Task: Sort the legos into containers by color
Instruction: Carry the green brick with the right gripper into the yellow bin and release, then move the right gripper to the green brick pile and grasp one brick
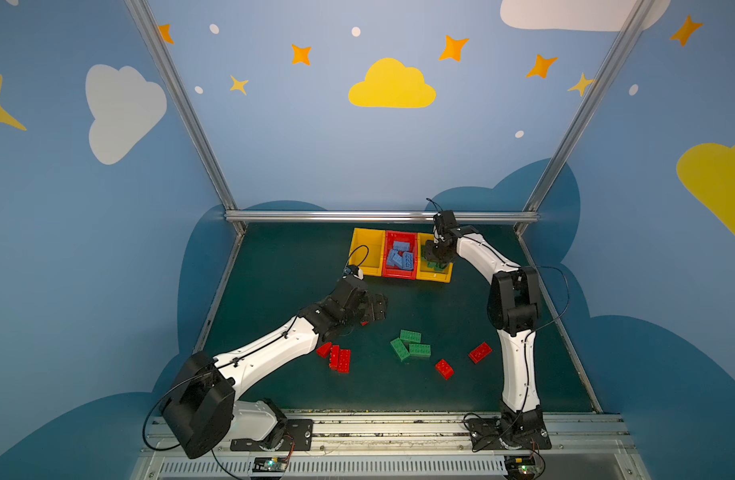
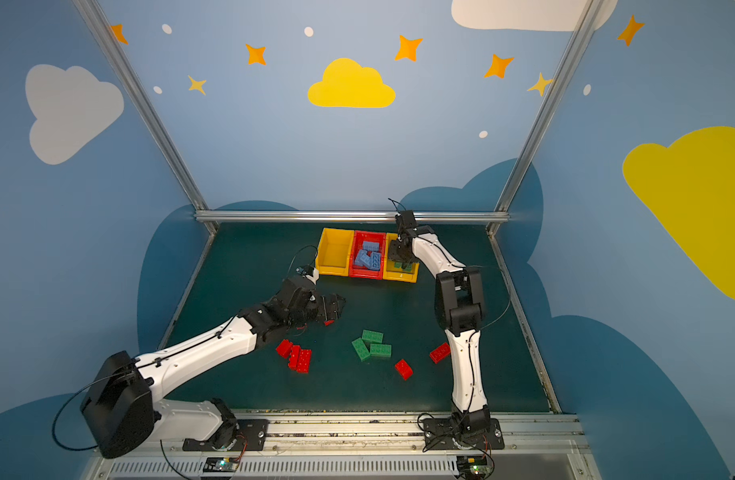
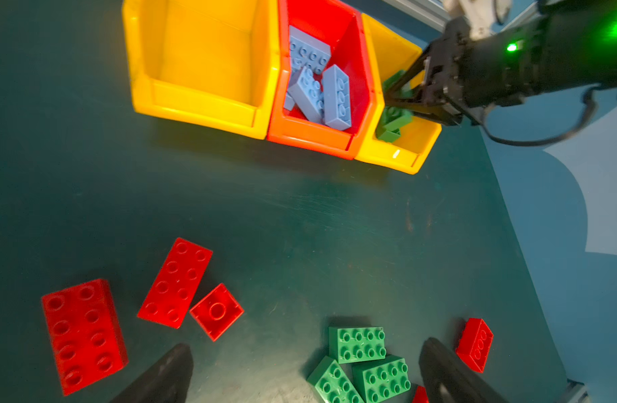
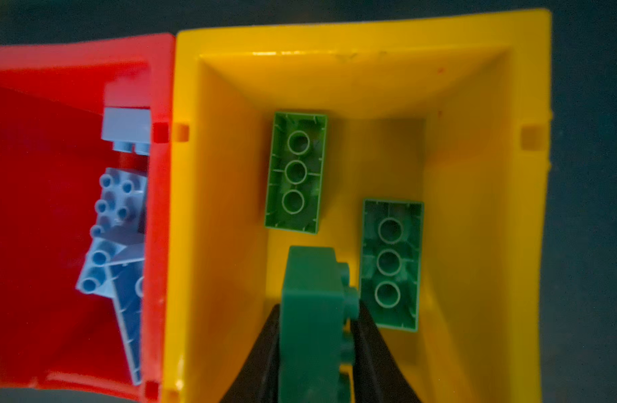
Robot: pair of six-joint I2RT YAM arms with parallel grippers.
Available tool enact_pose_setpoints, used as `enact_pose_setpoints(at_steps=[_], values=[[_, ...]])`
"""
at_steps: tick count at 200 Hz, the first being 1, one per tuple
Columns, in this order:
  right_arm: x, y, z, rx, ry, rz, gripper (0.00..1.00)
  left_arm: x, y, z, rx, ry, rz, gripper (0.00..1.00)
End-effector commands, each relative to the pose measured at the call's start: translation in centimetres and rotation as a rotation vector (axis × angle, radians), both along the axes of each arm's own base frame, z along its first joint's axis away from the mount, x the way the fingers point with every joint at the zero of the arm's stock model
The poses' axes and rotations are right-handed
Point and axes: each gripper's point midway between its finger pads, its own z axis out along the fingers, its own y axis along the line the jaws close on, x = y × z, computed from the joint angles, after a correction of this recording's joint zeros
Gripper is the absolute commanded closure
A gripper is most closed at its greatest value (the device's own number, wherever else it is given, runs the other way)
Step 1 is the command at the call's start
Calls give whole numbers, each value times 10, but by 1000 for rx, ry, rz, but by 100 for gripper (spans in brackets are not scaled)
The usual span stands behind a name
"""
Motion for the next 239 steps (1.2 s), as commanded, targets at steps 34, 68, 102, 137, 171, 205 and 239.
enact_pose_setpoints(at_steps=[34,68,102,137,171,205,239], values=[[0,0,40,17,-54,26,36,-5,-2,0,25,17,-38,0],[-32,7,60,25,-55,37,35,-20,12,0,4,17,-17,0],[-97,26,58,27,-23,85,35,-47,34,-4,-19,10,7,0],[-169,51,38,24,50,217,25,-76,60,-14,-44,14,38,0],[-223,60,18,-66,135,318,19,-92,80,-18,-56,5,75,0],[-253,56,4,-63,184,292,14,-97,87,-17,-71,-7,92,0],[-268,59,-8,-9,203,186,12,-97,88,-18,-80,-3,99,0]])
